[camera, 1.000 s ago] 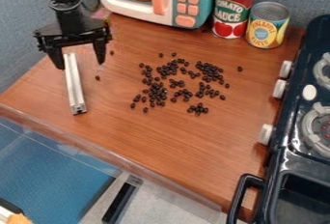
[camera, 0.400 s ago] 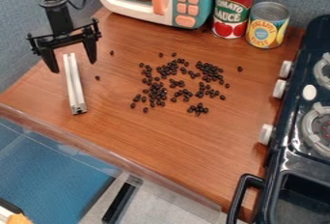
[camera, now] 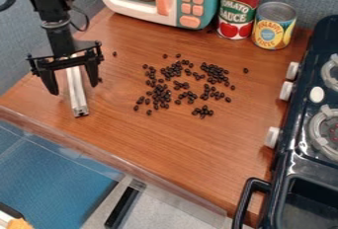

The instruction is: Sweep into pile

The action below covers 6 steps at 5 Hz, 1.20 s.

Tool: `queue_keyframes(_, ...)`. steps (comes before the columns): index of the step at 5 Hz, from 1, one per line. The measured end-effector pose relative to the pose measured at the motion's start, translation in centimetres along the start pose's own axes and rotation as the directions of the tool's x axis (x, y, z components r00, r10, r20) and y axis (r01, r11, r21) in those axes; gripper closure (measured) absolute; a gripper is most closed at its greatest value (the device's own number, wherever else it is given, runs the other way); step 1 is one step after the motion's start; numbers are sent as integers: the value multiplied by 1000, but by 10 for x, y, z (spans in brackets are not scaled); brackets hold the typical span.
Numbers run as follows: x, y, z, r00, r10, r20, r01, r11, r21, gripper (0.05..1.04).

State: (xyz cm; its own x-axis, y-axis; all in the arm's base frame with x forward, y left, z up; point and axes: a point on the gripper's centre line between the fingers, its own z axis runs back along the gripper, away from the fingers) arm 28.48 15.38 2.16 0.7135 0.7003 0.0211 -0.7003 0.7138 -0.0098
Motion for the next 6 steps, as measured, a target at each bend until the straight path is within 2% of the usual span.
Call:
queue_keyframes(2,0,0,0,1000,-19,-1,19,1000,3,709)
queue_keyframes(3,1,-5,2,999,-37,18,37,999,2,737)
queue_keyframes(4,-3,-15,18,996,-56,70,56,998,-1,737)
queue_keyframes(5,-17,-38,54,990,-97,104,104,993,-59,737)
queue_keyframes(6,-49,-71,68,987,-158,-5,157,981,-111,737)
